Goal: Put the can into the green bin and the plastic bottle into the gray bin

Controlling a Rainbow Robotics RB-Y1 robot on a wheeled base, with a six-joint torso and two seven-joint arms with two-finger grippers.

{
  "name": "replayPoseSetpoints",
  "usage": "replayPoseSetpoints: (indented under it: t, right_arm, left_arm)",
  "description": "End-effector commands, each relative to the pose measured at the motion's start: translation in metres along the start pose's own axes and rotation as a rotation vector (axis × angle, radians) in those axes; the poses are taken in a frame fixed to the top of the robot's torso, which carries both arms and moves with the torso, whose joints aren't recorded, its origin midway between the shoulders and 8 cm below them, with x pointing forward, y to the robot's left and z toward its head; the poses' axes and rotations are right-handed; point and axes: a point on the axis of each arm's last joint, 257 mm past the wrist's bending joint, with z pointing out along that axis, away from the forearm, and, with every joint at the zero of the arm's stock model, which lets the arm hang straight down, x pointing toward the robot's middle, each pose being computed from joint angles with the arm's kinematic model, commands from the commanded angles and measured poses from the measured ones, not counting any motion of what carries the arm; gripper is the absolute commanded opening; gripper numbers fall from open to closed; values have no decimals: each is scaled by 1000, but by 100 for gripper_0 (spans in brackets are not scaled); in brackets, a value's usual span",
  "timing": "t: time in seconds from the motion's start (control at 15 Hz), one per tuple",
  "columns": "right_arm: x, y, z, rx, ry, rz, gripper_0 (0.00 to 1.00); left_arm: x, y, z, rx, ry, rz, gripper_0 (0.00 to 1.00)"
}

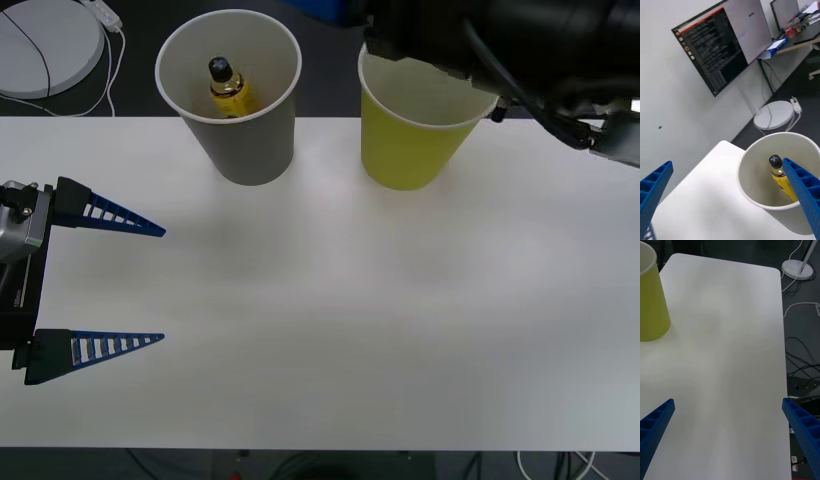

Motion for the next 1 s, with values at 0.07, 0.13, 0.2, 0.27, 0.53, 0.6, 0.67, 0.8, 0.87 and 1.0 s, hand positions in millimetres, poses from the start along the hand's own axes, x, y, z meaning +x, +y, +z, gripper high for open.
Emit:
replayPoseSetpoints:
  t: [0.07,0.13,0.2,0.27,0.53,0.6,0.67,0.8,0.87,1.0]
  right_arm:
    - [6,9,-16,-120,3,36,100]
    - [9,11,-21,-158,19,42,100]
    - [13,12,-29,-198,46,50,100]
    - [19,11,-38,-227,80,36,100]
    - [42,-7,-73,-309,216,-83,100]
    - [47,-12,-80,-324,243,-113,100]
    - [51,-20,-88,-335,269,-153,100]
    - [57,-34,-107,-353,322,-240,100]
    - [62,-39,-120,-362,348,-273,100]
    - [68,-46,-142,-372,385,-339,100]
  left_arm:
    - [0,0,0,0,0,0,100]
    - [0,0,0,0,0,0,100]
    - [0,0,0,0,0,0,100]
    - [0,0,0,0,0,0,100]
    - [0,0,0,0,0,0,100]
    - [0,0,0,0,0,0,100]
    - [0,0,0,0,0,0,100]
    - [0,0,0,0,0,0,100]
    - [0,0,0,0,0,0,100]
    - [0,0,0,0,0,0,100]
